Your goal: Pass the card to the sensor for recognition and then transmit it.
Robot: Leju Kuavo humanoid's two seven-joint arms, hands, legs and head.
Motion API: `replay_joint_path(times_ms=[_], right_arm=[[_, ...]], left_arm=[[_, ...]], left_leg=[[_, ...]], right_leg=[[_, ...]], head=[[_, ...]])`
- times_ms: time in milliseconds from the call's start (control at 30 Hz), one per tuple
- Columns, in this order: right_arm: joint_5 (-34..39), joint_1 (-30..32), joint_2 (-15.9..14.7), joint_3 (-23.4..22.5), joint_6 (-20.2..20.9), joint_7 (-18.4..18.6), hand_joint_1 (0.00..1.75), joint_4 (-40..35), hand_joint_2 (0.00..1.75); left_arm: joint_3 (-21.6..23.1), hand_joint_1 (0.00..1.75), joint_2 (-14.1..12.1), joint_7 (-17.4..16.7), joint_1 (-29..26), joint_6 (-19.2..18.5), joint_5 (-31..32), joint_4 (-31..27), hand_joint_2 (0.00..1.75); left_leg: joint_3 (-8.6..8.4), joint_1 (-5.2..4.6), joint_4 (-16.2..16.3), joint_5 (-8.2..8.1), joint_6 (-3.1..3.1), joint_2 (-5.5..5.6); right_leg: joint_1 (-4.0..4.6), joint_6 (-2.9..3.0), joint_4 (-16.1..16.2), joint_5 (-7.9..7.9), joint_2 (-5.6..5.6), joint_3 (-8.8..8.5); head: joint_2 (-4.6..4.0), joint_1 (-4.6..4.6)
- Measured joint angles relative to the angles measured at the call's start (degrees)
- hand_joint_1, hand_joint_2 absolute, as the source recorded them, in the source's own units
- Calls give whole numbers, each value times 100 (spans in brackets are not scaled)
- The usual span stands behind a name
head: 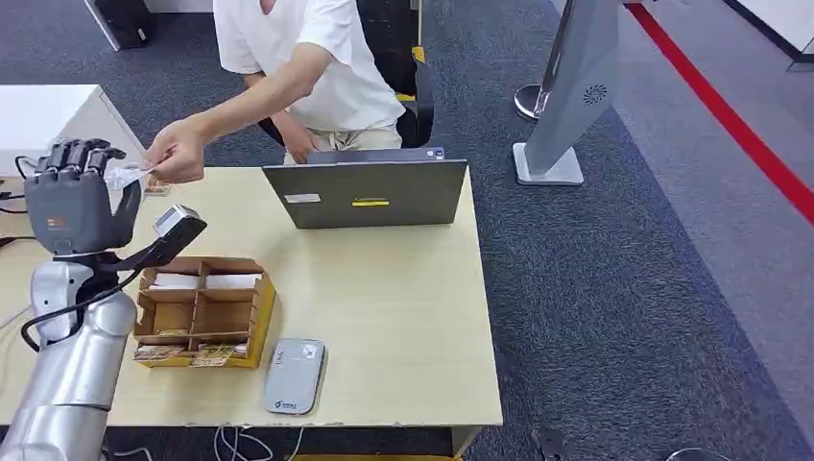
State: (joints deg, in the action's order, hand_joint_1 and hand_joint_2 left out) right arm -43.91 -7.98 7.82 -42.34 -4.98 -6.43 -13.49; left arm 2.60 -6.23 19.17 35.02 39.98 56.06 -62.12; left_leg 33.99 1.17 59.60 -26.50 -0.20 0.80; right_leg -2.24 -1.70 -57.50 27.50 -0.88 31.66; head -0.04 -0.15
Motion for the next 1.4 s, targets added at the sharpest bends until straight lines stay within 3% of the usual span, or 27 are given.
replay_joint_path(times_ms=[433, 467, 533, 567, 1067, 1400], right_arm=[[20, 0, 0, 13, -20, 28, 0, 0, 0], [20, 0, 0, 15, -24, 33, 0, 0, 0], [20, 0, 0, 17, -26, 35, 0, 0, 0], [20, 1, 0, 17, -28, 35, 0, 0, 0], [61, 41, 0, 98, -109, 39, 0, 0, 0], [207, 158, 0, 94, -177, -66, 0, 2, 0]], left_arm=[[157, 175, -52, -9, 6, 0, -131, -61, 175], [159, 175, -55, -9, 6, 0, -131, -66, 0], [162, 175, -70, -9, 6, 0, -131, -79, 0], [162, 175, -74, -9, 7, 0, -131, -81, 175], [330, 175, -59, -175, -278, 0, 18, -380, 175], [843, 175, -42, -365, -1601, 7, 182, -1940, 175]], left_leg=[[1, 0, 0, 0, 0, -1], [1, 0, 0, 0, 0, -1], [1, 0, 0, 0, 0, -1], [1, 0, 0, 0, 0, -1], [2, 0, 0, 0, 0, -1], [17, -1, -1, -4, -1, -4]], right_leg=[[0, 0, 0, -1, -2, 3], [0, 0, 0, -1, -2, 3], [0, 0, 0, -1, -2, 3], [0, 0, 0, -1, -2, 3], [0, 0, 0, 0, -2, 5], [-2, 0, 1, 2, -3, 22]], head=[[0, 0], [0, 0], [0, 0], [0, 0], [0, 0], [0, 0]])
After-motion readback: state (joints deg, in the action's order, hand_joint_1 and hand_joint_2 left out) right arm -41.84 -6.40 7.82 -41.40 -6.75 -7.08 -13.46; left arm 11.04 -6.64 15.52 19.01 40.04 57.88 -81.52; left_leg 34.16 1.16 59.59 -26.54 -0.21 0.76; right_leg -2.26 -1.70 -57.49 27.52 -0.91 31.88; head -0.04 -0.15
